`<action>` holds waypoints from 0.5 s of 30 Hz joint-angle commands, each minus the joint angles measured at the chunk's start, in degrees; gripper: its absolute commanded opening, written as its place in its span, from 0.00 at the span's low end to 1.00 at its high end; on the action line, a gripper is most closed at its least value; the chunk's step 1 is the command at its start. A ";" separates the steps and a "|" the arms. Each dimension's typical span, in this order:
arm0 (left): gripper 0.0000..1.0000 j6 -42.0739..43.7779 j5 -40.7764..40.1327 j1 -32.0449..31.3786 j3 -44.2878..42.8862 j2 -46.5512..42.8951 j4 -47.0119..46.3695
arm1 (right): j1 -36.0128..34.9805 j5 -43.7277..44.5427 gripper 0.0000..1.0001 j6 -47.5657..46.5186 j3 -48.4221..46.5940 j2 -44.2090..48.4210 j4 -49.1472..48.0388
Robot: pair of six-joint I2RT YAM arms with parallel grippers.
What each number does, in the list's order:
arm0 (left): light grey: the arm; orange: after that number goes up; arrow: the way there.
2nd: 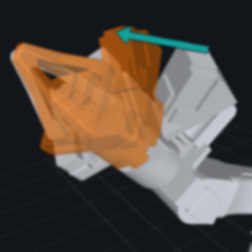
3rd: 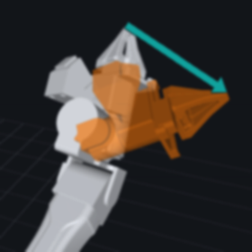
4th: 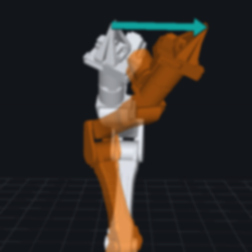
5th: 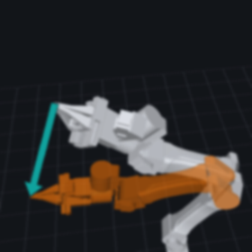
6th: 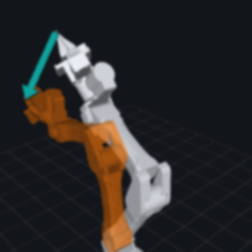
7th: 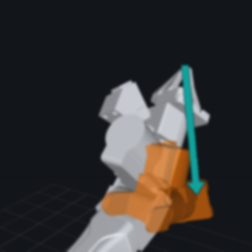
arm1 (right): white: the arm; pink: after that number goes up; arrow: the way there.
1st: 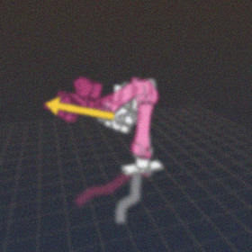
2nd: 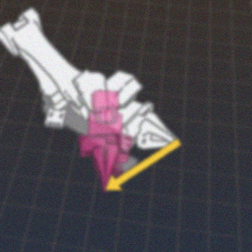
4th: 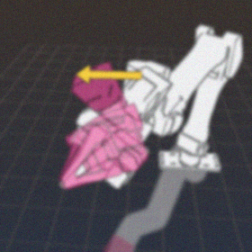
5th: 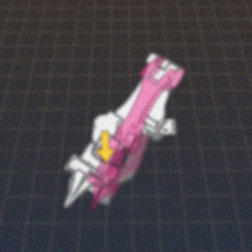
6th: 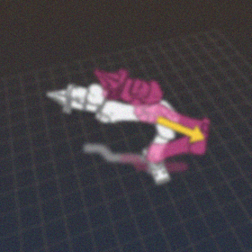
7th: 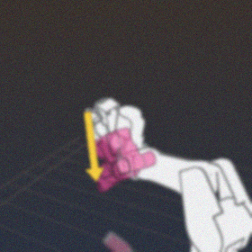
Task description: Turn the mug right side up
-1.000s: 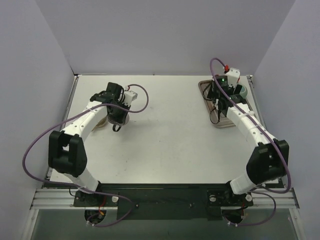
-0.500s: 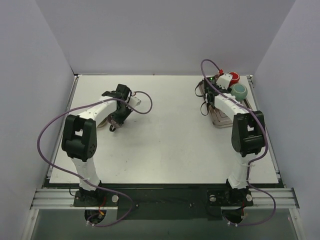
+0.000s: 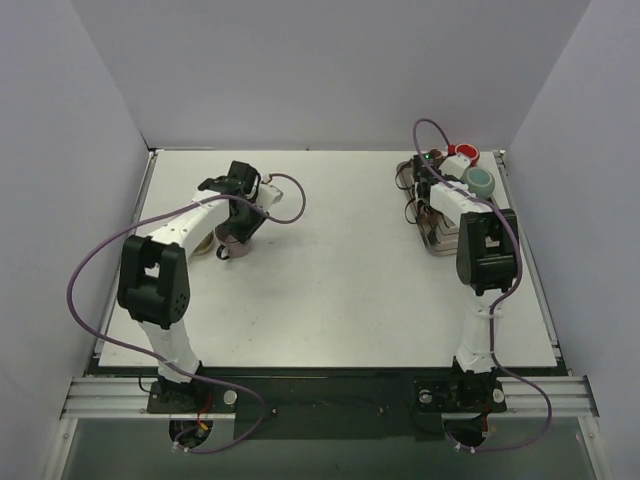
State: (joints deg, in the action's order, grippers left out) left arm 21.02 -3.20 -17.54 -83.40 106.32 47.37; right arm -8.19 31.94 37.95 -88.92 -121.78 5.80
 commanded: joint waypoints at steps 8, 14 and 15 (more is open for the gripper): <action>0.42 -0.62 8.73 -0.04 -1.77 -12.26 1.23 | 1.33 -5.83 0.00 -4.28 2.69 5.82 -3.76; 0.50 -4.39 21.03 0.49 -1.16 -22.28 -0.44 | -0.69 -18.39 0.00 -10.61 11.14 21.65 -13.27; 0.51 -5.10 24.26 0.49 -1.07 -23.34 -1.22 | -1.82 -19.02 0.00 -12.62 12.19 25.76 -13.71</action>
State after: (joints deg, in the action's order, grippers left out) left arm 19.29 9.34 -17.45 -83.37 90.70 48.23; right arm -7.09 18.65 31.11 -77.54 -111.28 0.27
